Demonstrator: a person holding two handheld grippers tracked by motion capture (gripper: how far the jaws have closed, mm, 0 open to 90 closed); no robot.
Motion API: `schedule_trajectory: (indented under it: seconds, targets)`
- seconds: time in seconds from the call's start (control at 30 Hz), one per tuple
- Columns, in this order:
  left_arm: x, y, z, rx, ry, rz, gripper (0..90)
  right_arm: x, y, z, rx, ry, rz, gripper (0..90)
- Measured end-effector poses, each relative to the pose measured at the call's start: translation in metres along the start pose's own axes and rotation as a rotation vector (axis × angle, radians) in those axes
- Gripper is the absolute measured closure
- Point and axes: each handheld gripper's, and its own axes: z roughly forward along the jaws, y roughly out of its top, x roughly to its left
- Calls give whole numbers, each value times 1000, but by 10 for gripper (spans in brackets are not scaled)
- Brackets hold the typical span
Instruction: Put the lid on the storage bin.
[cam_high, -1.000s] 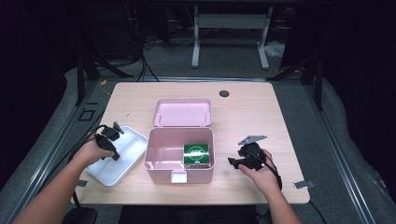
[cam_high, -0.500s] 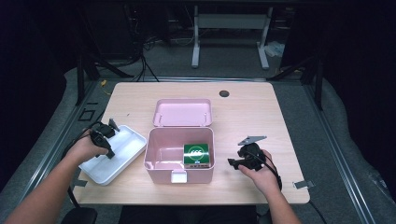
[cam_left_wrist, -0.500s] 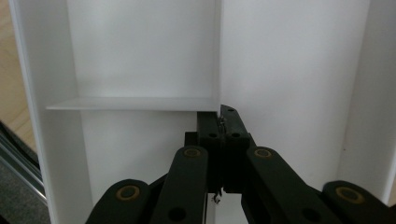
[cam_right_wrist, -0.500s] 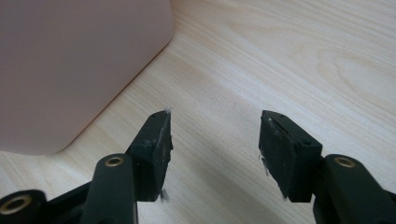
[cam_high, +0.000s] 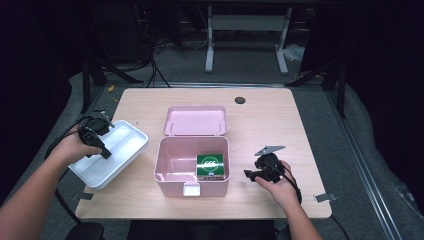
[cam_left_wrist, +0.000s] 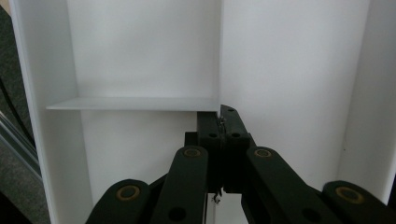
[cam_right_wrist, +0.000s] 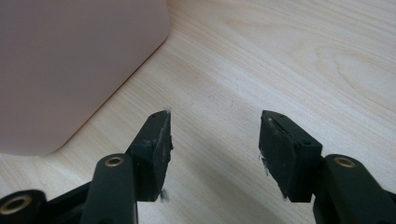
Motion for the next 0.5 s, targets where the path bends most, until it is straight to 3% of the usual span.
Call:
schedule_trajectory:
  seconds: [0.03,0.13,0.3,0.5]
  targets:
    - [-1,0,-3,-4,1,14,890,0,0,0,1,-1,0,437]
    - [-7,2,-13,-16,28,121,890,0,0,0,2,-2,0,437]
    - [-21,10,-32,-50,38,287,890,-1,0,0,4,-5,-1,436]
    - [-44,26,-47,-41,61,392,890,-1,-1,1,4,-8,4,437]
